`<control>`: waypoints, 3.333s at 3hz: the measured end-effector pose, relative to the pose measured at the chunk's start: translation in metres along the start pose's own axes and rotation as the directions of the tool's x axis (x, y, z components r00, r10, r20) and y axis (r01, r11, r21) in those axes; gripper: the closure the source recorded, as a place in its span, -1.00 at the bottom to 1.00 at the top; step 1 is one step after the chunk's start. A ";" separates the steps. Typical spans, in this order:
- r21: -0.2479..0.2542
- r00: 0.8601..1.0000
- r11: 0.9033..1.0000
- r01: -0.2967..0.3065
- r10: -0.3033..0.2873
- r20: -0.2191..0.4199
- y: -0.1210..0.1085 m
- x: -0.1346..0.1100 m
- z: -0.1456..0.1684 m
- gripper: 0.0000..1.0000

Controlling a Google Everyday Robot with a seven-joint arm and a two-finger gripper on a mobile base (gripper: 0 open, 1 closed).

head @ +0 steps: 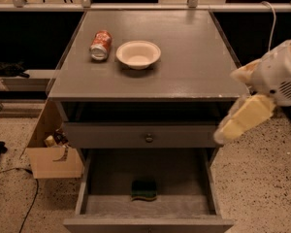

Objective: Pick sponge from middle drawer and place on counter

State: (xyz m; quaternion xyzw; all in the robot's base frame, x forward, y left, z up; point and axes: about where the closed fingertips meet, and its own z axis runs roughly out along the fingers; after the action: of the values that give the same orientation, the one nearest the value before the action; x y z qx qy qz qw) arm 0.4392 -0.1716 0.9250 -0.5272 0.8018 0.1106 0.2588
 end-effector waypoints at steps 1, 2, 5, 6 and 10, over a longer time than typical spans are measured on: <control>-0.128 0.993 0.990 -0.063 0.074 0.088 0.031 -0.009 0.057 -1.00; -0.159 0.990 0.984 -0.075 0.092 0.104 0.040 -0.012 0.069 -1.00; -0.122 0.912 0.913 -0.390 0.401 0.089 0.051 0.042 0.145 -1.00; -0.112 0.871 0.868 -0.483 0.490 0.038 0.062 0.075 0.191 -1.00; -0.234 0.822 0.813 -0.533 0.564 0.085 0.080 0.075 0.285 -1.00</control>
Offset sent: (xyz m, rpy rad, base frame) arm -0.0087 0.0479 -0.0489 0.1494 0.0954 0.0186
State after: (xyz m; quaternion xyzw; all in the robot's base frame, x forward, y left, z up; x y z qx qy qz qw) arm 0.4286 -0.0693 0.6376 -0.2863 0.8827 0.2999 0.2213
